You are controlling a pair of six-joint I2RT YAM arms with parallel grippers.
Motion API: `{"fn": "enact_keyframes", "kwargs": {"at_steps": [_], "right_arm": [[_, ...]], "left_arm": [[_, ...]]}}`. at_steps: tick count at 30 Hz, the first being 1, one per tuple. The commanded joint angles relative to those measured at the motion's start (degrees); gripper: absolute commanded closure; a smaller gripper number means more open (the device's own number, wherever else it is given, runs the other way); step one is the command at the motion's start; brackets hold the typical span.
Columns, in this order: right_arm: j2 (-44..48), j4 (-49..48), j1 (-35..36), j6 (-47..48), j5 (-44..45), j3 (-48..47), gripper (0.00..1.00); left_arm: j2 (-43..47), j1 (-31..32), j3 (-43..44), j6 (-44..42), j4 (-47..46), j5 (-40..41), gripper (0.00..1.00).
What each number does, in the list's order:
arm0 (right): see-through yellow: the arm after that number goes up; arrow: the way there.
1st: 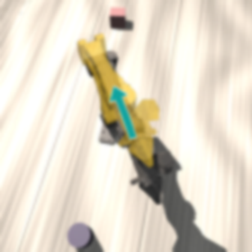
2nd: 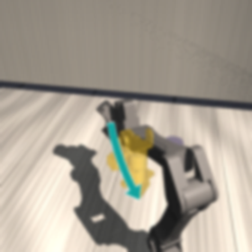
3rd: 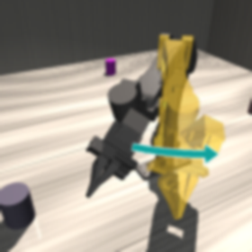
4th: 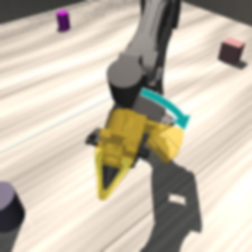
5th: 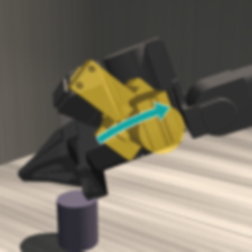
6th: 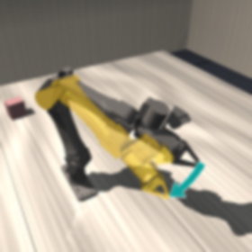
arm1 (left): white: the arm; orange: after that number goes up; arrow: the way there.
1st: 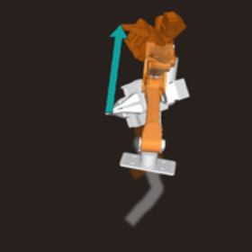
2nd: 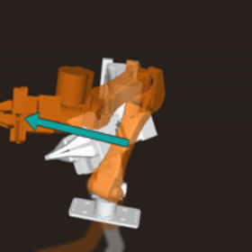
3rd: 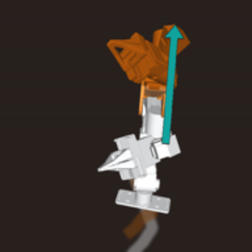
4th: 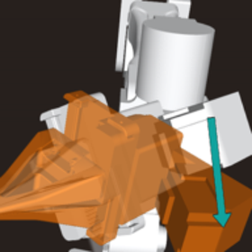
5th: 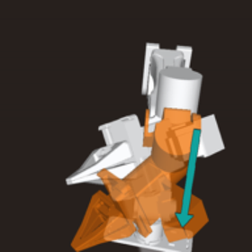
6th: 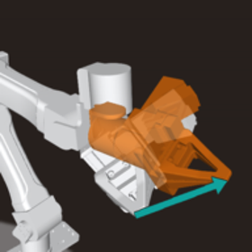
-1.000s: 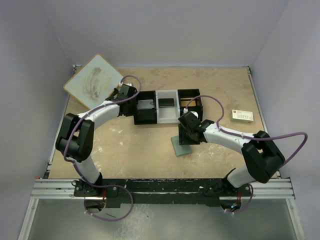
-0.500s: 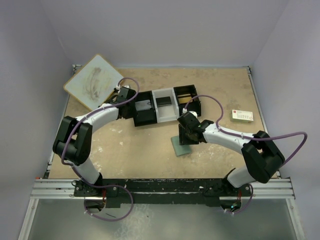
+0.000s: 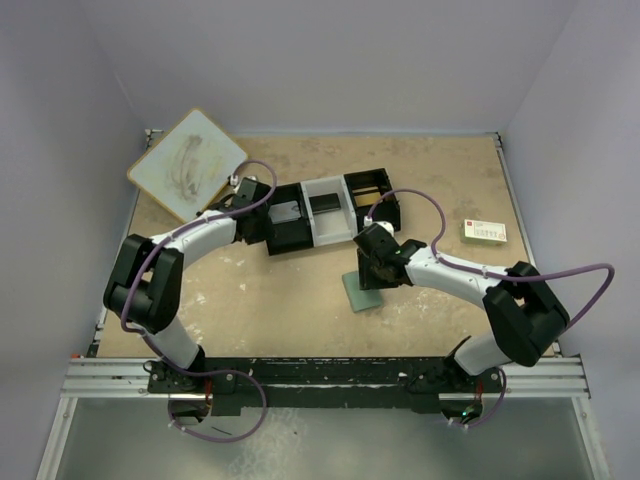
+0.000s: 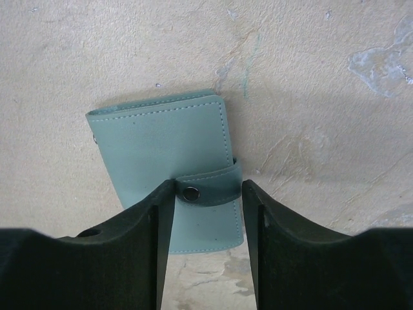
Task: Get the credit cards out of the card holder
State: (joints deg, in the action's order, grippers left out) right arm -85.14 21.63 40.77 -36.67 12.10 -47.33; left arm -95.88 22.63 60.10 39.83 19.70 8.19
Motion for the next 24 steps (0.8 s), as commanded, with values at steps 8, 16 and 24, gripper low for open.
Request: {"fn": "enact_keyframes", "kwargs": {"at_steps": [8, 16, 24], "right_arm": [[-1.73, 0.48, 0.52, 1.06, 1.45, -2.36, 0.69], [-0.73, -2.17, 2.05, -4.32, -2.91, -0.15, 0.83], [-0.73, -5.84, 7.53, -10.19, -4.58, 1.12, 0.91]], "left_arm": [[4.22, 0.01, 1.87, -2.85, 2.8, 1.19, 0.41], [13.69, -0.03, -1.24, -1.87, 4.29, 1.95, 0.4], [28.79, 3.02, -15.81, 1.64, -1.92, -6.89, 0.42]]}}
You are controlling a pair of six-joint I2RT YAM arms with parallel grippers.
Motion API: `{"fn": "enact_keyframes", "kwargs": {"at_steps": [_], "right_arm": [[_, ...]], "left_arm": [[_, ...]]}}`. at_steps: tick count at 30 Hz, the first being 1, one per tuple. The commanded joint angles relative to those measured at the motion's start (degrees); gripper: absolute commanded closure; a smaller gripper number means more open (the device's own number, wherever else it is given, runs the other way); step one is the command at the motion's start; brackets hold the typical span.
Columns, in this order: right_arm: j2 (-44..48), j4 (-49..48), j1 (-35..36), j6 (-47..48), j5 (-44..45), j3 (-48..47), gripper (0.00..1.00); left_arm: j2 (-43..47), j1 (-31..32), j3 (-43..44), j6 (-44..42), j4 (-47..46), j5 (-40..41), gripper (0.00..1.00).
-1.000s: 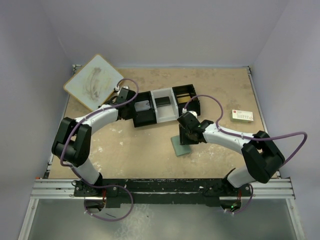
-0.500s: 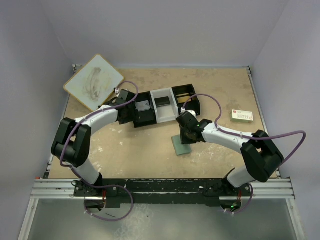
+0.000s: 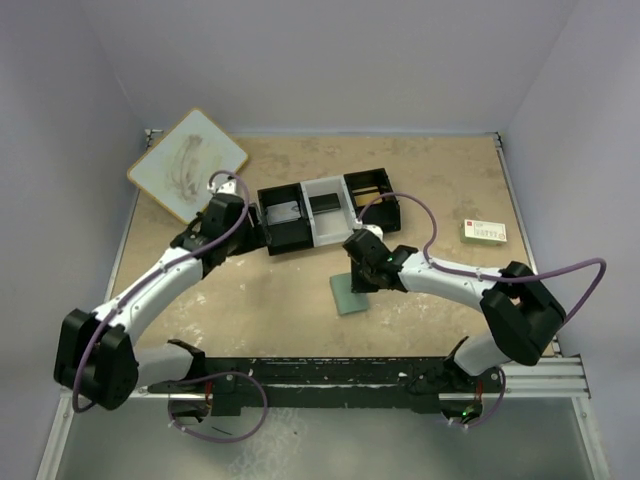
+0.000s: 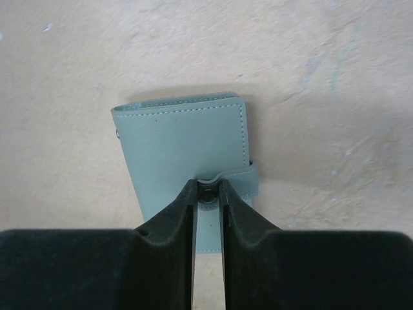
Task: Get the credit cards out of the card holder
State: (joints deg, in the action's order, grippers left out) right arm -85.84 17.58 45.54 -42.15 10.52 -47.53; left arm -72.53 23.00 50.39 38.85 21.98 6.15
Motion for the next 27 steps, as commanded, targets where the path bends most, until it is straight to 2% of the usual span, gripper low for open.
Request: {"fn": "enact_keyframes", "kwargs": {"at_steps": [1, 7, 13, 17, 23, 27], "right_arm": [[-0.1, -2.55, 3.33, -5.22, -3.74, 1.37, 0.93], [0.41, -11.02, 7.28, -9.99, -8.62, 3.07, 0.98], [0.65, -19.61, 9.09, -14.54, -13.1, 6.32, 0.98], [0.85, -23.66, 9.11, -16.22, -14.49, 7.72, 0.99], [2.05, -29.96, 9.08, -18.88, -16.74, 11.55, 0.99], [1.97, -31.19, 9.13, -19.35, -18.9, 12.46, 0.99]], "left_arm": [[6.82, 4.1, -7.57, 3.69, -4.85, -5.01, 0.42], [12.76, 13.9, -15.03, 10.29, -8.12, -1.2, 0.42], [15.12, 22.24, -20.33, 16.35, -11.6, 2.89, 0.42], [13.07, 25.93, -23.03, 19.86, -15.16, 3.8, 0.42], [8.07, 30.67, -27.92, 25.03, -25.68, 4.25, 0.42], [4.83, 31.31, -30.0, 27.32, -29.54, 4.91, 0.46]]}}
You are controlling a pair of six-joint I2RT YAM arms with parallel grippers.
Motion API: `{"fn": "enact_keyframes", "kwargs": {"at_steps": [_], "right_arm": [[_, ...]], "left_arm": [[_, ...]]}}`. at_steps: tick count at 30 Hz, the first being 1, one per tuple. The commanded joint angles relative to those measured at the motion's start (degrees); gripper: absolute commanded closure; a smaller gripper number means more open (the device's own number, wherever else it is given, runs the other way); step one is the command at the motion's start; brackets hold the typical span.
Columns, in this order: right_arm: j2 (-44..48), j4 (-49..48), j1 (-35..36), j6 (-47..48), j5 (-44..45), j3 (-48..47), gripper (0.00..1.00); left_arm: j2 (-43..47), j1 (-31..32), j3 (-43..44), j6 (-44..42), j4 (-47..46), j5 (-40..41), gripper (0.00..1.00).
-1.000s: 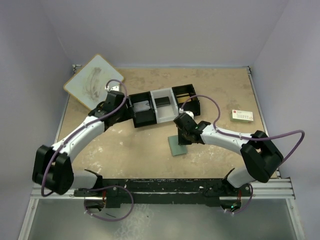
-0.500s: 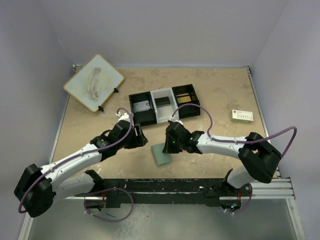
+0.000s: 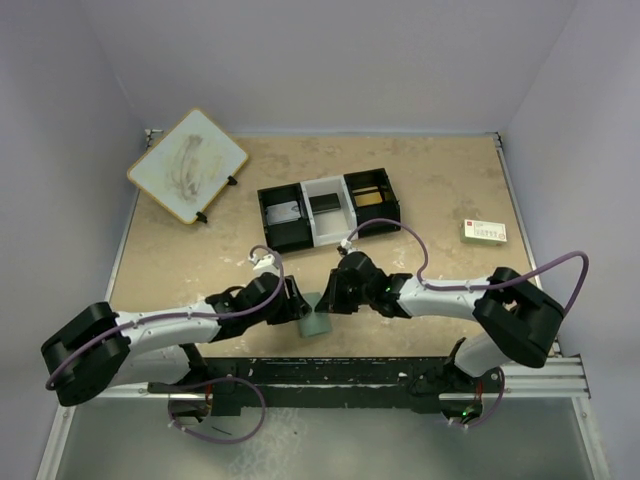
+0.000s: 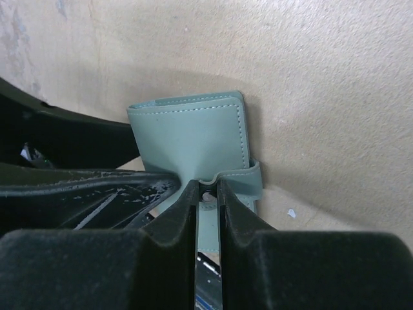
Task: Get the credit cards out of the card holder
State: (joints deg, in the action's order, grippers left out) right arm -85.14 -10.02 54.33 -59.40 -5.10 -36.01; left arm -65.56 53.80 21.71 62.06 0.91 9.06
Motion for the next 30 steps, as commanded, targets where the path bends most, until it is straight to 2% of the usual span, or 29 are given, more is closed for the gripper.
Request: {"fn": "enact_keyframes", "kwargs": {"at_steps": [1, 6, 12, 15, 17, 21, 23, 27, 30], "right_arm": [[1.22, -4.4, 0.34, -2.75, -3.93, 1.18, 0.99], [1.06, -7.57, 0.26, -3.54, -5.15, 1.79, 0.99], [2.97, -4.06, -0.48, 0.32, -3.06, 2.0, 0.99], [3.5, -4.92, -1.82, 2.27, -4.41, 3.12, 0.97], [3.61, -1.86, -2.03, 4.07, -2.76, 2.79, 0.92], [5.4, 1.55, -2.05, 6.73, 0.91, 2.85, 0.7], [5.72, 5.92, -2.03, 8.15, 3.36, 1.42, 0.62], [3.7, 10.7, -2.07, 11.97, 6.52, -2.13, 0.59], [1.93, 10.27, -1.87, 14.27, 6.25, -4.58, 0.59]], "left_arm": [[-3.14, 0.52, -1.45, 4.17, -9.21, 1.98, 0.47], [-6.18, 0.6, -3.38, 6.26, -12.99, 3.3, 0.64], [0.77, 0.57, -7.4, 6.95, -7.51, 11.41, 0.8], [4.01, 0.53, -8.18, 4.54, -5.61, 12.15, 0.8], [4.7, 0.56, -8.04, 2.8, -4.97, 11.43, 0.8], [3.18, 0.63, -7.9, 0.52, -4.4, 9.82, 0.8], [1.85, 0.67, -7.32, -0.8, -3.72, 9.23, 0.8], [0.08, 0.65, -5.98, -2.43, -3.52, 7.95, 0.79], [-0.09, 0.75, -5.47, -2.57, -4.27, 7.26, 0.79]]}}
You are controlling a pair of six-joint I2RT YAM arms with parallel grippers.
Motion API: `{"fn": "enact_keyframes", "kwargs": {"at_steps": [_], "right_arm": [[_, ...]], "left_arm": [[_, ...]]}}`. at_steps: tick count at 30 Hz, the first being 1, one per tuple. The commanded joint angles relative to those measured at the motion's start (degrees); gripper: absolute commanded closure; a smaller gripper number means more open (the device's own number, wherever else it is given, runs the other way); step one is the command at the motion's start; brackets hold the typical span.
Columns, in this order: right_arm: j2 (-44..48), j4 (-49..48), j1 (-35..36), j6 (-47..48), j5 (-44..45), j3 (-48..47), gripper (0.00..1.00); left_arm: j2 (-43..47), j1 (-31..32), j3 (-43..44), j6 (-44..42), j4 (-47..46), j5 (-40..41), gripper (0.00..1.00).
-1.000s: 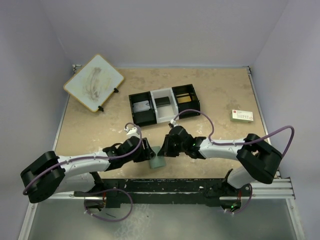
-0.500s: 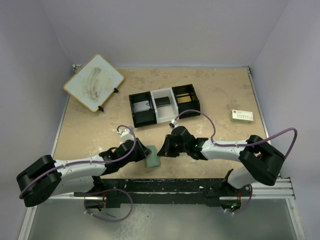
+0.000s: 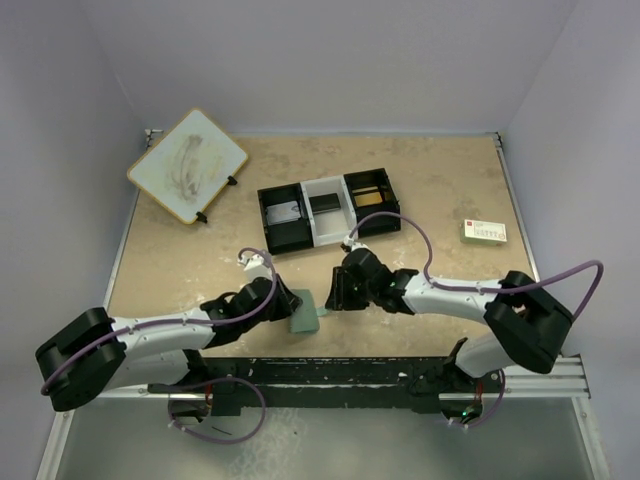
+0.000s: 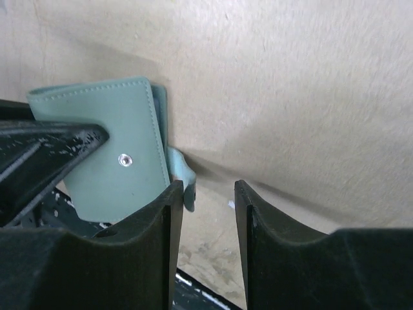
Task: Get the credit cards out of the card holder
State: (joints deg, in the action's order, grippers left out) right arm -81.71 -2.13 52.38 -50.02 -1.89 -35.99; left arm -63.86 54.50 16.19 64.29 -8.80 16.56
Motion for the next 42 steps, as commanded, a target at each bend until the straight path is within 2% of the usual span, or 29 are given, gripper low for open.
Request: {"fn": "enact_keyframes", "kwargs": {"at_steps": [1, 6, 11, 19, 23, 25, 28, 31, 35, 37, 42], "right_arm": [[-1.83, 2.07, 0.07, 4.99, 2.74, -4.96, 0.59], [-4.2, 3.22, 0.24, 5.25, 3.26, -7.07, 0.6], [-6.55, 1.77, 0.72, 6.15, 0.03, -7.26, 0.7], [-6.51, 0.07, 1.19, 6.01, -1.65, -4.28, 0.72], [-6.49, -3.24, 1.22, 6.54, -4.89, -3.54, 0.82], [-5.94, -4.32, 1.17, 5.27, -4.47, -3.06, 0.97], [-3.33, -1.93, 1.18, 3.26, 0.21, -3.41, 1.0], [1.13, 2.11, 1.19, 2.14, 5.91, -4.08, 1.0], [8.03, 2.8, 1.2, 1.49, 5.17, -1.58, 1.0], [10.83, 1.34, 1.22, 1.19, 2.89, 0.29, 1.0], [13.39, -2.6, 1.18, 1.52, -2.47, 0.98, 1.0]], "left_arm": [[-1.75, 0.08, 0.13, -4.71, 5.38, -0.29, 0.79], [-1.77, 0.08, 1.58, -5.39, 7.78, 0.54, 0.79], [-2.74, 0.06, 2.64, -5.67, 8.22, 0.85, 0.79], [-3.18, 0.0, 2.23, -4.93, 8.34, 1.2, 0.79], [-2.76, 0.06, 1.81, -4.63, 8.72, 1.37, 0.78], [-2.35, 0.07, 1.81, -4.7, 9.15, 1.56, 0.77], [-0.72, 0.11, 1.85, -4.04, 11.43, 3.66, 0.68], [2.33, 0.17, 1.99, -3.9, 13.75, 5.35, 0.5], [8.24, 0.18, 2.61, -3.71, 16.78, 8.34, 0.32], [11.28, 0.22, 2.94, -2.01, 19.33, 11.71, 0.26], [18.78, 0.23, 2.75, -0.35, 21.38, 15.25, 0.25]]}}
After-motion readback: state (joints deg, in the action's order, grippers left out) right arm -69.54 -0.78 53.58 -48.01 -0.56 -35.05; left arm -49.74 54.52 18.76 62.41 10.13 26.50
